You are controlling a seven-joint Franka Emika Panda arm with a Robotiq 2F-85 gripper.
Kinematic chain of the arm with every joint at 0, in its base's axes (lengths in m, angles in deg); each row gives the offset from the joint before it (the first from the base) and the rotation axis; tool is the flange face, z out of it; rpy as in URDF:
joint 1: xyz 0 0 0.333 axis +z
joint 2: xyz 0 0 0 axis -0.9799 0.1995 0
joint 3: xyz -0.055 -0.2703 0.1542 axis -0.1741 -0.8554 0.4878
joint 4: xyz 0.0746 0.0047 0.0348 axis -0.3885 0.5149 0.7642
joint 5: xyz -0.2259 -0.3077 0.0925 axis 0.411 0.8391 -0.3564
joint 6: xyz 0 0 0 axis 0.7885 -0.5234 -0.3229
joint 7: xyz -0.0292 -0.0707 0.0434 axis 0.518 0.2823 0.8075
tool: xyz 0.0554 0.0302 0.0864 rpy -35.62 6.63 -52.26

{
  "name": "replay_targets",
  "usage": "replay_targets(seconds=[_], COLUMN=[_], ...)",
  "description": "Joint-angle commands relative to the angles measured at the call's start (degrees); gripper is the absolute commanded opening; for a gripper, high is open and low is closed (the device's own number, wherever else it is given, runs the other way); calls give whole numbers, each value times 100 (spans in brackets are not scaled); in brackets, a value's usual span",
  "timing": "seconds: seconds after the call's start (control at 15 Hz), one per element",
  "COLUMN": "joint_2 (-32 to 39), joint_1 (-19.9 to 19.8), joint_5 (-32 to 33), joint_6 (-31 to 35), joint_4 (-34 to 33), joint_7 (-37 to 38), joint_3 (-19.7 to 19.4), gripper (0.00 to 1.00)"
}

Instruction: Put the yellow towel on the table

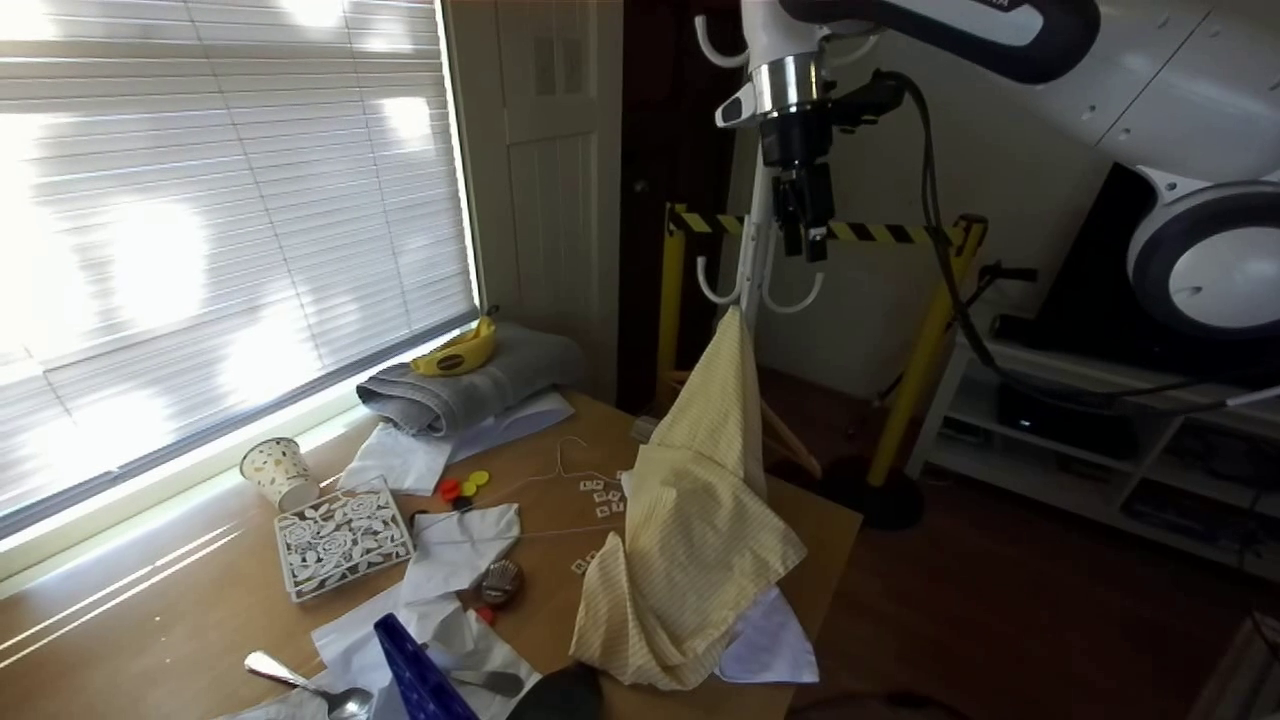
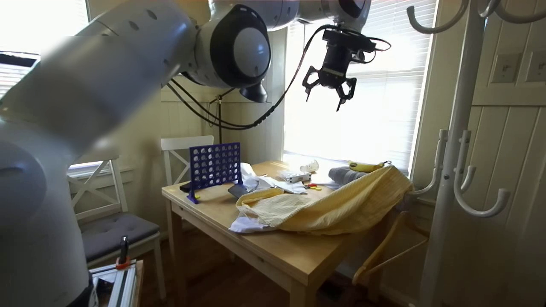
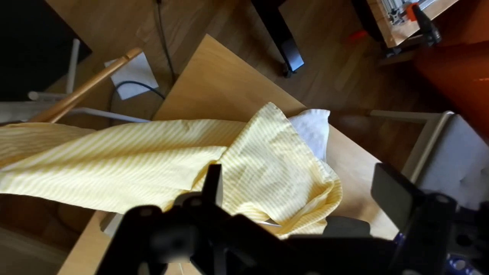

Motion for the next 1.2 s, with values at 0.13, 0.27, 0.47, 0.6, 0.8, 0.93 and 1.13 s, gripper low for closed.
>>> replay_targets(seconds=[0.13, 0.27, 0.47, 0.6, 0.8, 0.93, 1.13], joint_2=[397, 528, 646, 675, 731, 731, 727], joint_1=[775, 952, 1112, 1154, 1080, 1060, 1074], joint_5=[959, 1203, 1448, 1607, 1585, 1589, 1587], joint_6=[263, 185, -83, -266, -312, -339, -336], joint_4=[-165, -158, -122, -137, -185, -179, -172], joint_7=[997, 1412, 2019, 2363, 2405, 2431, 2431], joint_3=[-398, -519, -697, -833, -784, -793, -783], gripper=[100, 100, 100, 100, 100, 100, 100])
